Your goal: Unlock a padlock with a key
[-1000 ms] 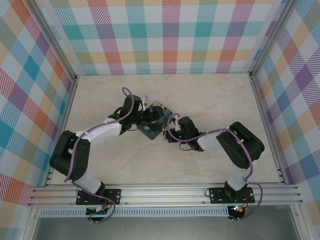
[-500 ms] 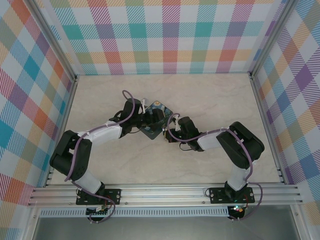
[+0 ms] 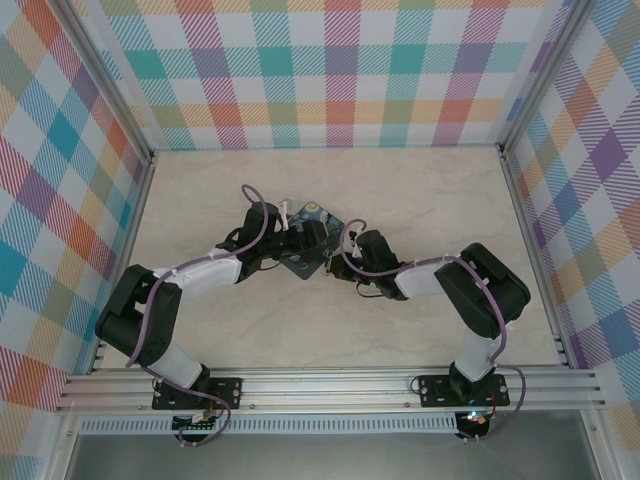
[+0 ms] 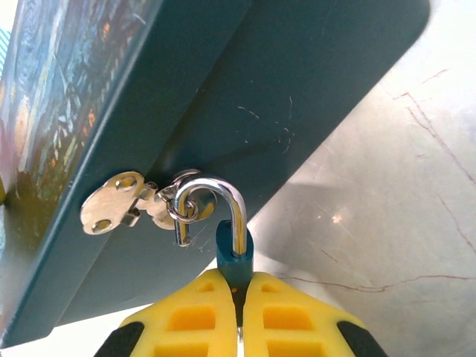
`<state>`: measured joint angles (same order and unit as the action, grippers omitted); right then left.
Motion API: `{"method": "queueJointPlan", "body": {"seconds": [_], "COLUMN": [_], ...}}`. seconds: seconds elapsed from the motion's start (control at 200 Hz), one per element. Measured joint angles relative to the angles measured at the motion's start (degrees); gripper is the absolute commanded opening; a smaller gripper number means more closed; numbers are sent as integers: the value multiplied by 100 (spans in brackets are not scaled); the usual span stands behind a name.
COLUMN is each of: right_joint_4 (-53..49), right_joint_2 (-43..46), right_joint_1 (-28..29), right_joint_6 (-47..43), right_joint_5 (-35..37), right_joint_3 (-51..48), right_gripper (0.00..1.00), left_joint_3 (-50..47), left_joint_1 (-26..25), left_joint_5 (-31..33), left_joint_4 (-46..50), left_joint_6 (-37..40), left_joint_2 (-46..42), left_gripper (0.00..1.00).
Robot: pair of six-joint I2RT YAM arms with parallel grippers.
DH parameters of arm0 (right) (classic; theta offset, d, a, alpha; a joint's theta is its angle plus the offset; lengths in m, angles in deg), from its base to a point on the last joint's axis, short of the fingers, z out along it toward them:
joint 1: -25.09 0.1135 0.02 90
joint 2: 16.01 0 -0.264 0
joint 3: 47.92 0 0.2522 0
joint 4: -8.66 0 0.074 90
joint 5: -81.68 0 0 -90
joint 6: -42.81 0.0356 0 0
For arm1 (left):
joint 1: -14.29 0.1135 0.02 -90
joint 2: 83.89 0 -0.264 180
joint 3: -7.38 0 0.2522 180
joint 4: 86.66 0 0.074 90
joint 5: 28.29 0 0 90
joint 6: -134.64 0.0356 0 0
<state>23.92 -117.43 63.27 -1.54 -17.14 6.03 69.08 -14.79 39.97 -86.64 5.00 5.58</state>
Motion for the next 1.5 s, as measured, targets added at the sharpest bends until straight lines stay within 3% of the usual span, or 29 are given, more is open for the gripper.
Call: {"method": "queueJointPlan", "body": {"seconds": [1.295,1.505], "right_joint_4": [129,-181], "right_joint_2": [4,507], "right_joint_1": [-297,-415], "right_joint_6": [468,181], "right_joint_5": [-57,28], "right_joint_3": [236,-66], "right_gripper": [8,9], "left_joint_3": [-251,-243], "left_joint_1": [0,44], "left_joint_5": [17,17], "left_joint_4": [-111,273], "left_joint_6": [-177,-168], "left_joint_2": [-236,-424], "left_gripper": [89,92]}}
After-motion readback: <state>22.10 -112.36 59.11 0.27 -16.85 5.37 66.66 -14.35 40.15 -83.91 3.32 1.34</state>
